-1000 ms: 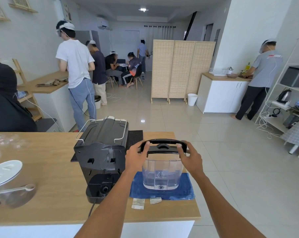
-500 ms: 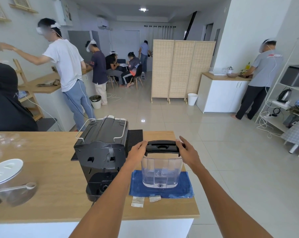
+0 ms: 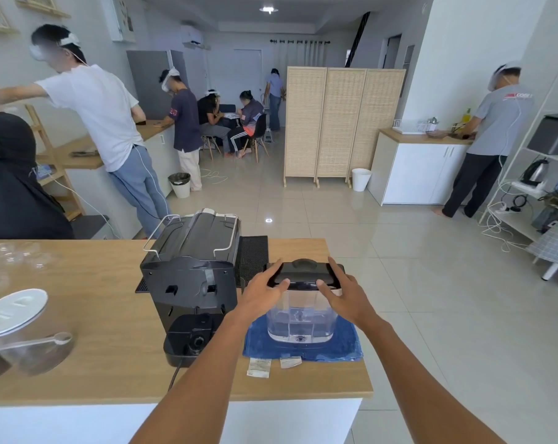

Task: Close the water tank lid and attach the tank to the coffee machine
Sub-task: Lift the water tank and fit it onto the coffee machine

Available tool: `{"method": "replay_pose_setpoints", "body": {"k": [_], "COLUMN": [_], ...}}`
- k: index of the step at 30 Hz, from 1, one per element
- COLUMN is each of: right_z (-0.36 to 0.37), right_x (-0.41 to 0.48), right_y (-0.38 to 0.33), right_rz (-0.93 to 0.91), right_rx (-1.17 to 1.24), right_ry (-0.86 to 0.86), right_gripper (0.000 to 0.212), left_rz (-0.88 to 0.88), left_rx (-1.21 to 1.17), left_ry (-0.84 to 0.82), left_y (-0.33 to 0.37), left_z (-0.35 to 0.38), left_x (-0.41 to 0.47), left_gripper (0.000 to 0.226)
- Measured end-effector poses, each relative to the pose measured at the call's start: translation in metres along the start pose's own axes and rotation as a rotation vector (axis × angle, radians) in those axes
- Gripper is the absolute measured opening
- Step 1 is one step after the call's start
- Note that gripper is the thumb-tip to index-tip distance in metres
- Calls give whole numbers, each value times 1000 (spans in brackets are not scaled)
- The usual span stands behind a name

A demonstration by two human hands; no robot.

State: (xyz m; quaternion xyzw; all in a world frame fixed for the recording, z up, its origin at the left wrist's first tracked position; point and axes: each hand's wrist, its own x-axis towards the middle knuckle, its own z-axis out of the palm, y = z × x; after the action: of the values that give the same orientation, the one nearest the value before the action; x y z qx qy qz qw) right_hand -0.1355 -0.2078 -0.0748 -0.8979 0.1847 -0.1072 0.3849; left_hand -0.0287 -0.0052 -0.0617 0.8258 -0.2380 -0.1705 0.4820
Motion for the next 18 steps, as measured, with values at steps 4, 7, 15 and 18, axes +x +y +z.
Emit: {"method": "replay_pose_setpoints", "body": {"k": [4, 7, 15, 18], "right_z": [4, 3, 8, 13], "right_x": [-1, 2, -3, -5], "right_y": [0, 4, 21, 27], "right_rz": [-19, -35, -167, -214], "right_rx": [-4, -18, 4, 54], "right_ry": [29, 46, 27, 49], "right_gripper": [75, 74, 103, 109], "left_rz": [29, 79, 171, 164], "left_rx": [116, 171, 390, 306], "left_ry": [2, 3, 18, 46], "left_y": [-10, -11, -14, -19], "left_z": [1, 0, 0, 7], "left_x": [-1, -2, -9, -12], "left_gripper": [64, 68, 90, 103]}}
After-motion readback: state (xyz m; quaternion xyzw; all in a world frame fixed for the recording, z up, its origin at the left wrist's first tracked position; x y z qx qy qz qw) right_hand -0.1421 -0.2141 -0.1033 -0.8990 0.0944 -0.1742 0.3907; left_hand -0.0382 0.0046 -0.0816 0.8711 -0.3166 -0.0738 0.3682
